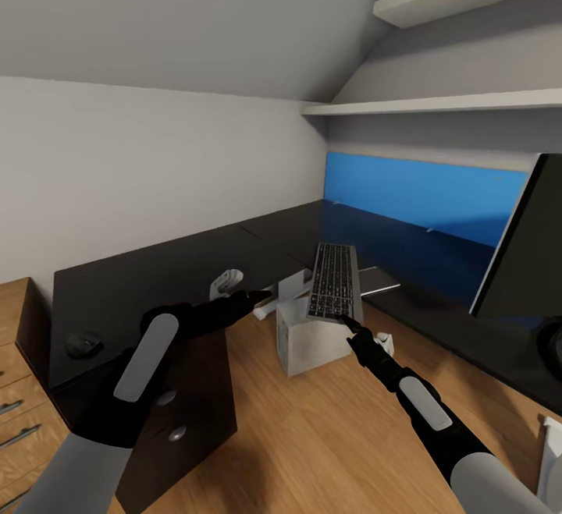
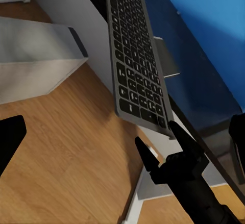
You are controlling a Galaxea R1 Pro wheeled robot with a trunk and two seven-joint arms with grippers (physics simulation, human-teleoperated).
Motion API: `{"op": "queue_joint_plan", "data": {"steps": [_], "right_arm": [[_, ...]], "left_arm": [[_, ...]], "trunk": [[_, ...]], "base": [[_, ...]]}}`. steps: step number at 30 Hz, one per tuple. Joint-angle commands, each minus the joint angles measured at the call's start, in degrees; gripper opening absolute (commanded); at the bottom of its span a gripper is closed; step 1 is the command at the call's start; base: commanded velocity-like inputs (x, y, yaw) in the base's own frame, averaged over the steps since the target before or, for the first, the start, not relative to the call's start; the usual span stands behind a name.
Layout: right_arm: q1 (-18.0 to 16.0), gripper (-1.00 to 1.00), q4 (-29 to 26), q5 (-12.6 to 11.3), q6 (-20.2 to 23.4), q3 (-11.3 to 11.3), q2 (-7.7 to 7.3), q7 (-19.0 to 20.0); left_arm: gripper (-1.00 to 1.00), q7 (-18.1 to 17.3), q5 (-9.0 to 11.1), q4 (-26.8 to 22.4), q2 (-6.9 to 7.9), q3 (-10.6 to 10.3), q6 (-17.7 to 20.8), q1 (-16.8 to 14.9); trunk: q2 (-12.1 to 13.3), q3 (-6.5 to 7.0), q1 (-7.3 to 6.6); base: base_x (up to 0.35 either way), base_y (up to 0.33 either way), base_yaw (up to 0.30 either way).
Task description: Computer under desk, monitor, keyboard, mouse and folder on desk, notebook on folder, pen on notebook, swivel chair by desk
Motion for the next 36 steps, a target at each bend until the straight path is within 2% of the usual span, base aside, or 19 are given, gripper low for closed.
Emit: {"op": "queue_joint_plan", "data": {"steps": [1,36], "right_arm": [[-0.04,1.00,0.01,-0.55,0.12,0.19,-0.06,0.08],[-0.04,1.00,0.07,-0.53,0.04,0.23,-0.05,-0.10]], "left_arm": [[1.00,0.57,0.60,-0.06,0.03,-0.08,0.02,-0.05],[1.00,0.49,0.52,-0.06,0.02,-0.08,0.02,-0.05]], "trunk": [[-0.03,-0.06,-0.01],[-0.03,-0.06,-0.01]], "base": [[0.013,0.000,0.000],[0.001,0.014,0.000]]}}
